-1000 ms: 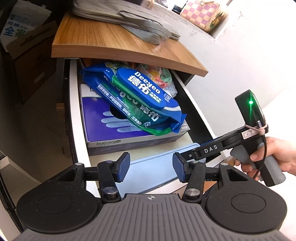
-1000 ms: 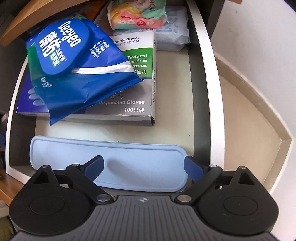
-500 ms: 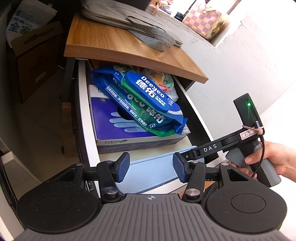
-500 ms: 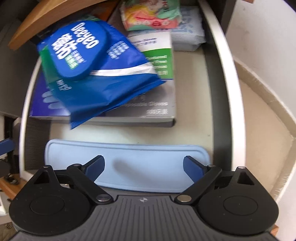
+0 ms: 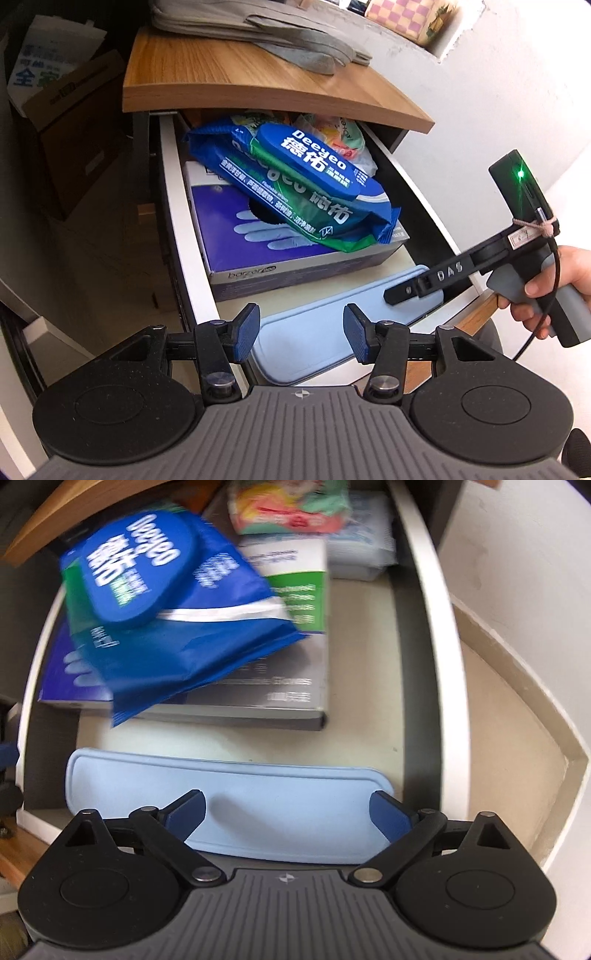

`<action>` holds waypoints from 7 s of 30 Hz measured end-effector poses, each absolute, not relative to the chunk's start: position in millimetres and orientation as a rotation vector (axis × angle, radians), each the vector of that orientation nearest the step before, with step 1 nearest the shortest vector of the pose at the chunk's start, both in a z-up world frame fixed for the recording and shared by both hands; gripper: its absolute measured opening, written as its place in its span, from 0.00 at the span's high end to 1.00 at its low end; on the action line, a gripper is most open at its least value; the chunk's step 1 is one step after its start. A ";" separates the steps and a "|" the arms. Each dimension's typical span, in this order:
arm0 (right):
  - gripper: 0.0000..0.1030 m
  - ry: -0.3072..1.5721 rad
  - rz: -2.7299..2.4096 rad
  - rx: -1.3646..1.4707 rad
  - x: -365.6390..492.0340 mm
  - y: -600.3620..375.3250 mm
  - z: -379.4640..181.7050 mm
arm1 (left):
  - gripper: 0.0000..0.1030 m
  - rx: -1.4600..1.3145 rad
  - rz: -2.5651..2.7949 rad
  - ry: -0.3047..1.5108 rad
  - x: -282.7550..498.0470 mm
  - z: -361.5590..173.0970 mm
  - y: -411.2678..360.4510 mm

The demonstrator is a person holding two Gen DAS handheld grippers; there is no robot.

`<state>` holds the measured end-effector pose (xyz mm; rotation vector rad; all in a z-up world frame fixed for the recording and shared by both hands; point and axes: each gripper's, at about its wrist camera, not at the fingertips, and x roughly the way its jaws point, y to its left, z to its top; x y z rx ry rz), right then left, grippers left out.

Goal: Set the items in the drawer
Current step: 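Press the tray flat beside the glove box with the open right tool, then close the right tool and push the tray deeper into the drawer, then withdraw the right tool up out of the wooden drawer, then push the wooden drawer front shut with both tools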

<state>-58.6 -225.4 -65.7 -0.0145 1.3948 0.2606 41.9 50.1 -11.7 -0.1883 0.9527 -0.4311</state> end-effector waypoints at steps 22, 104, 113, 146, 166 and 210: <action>0.38 1.421 0.413 0.053 -59.4 -166.0 -53.2 | 0.49 -0.357 -0.380 0.862 44.4 14.9 89.7; 0.54 1.062 0.508 0.170 -141.4 -229.6 11.0 | 0.48 -0.291 -0.414 0.899 -8.6 27.6 46.9; 0.52 1.034 0.452 0.159 -109.0 -235.8 -1.0 | 0.48 -0.267 -0.379 0.932 -16.5 12.4 35.0; 0.60 0.949 0.261 0.068 -23.0 -255.7 -34.7 | 0.48 -0.294 -0.308 0.920 -16.2 5.0 40.0; 0.40 0.829 0.331 -0.046 -96.3 -258.9 14.0 | 0.48 -0.216 -0.317 0.878 -34.1 23.7 29.8; 0.21 0.784 0.264 -0.016 -246.2 -271.7 0.7 | 0.49 -0.192 -0.371 0.965 -32.1 0.3 1.7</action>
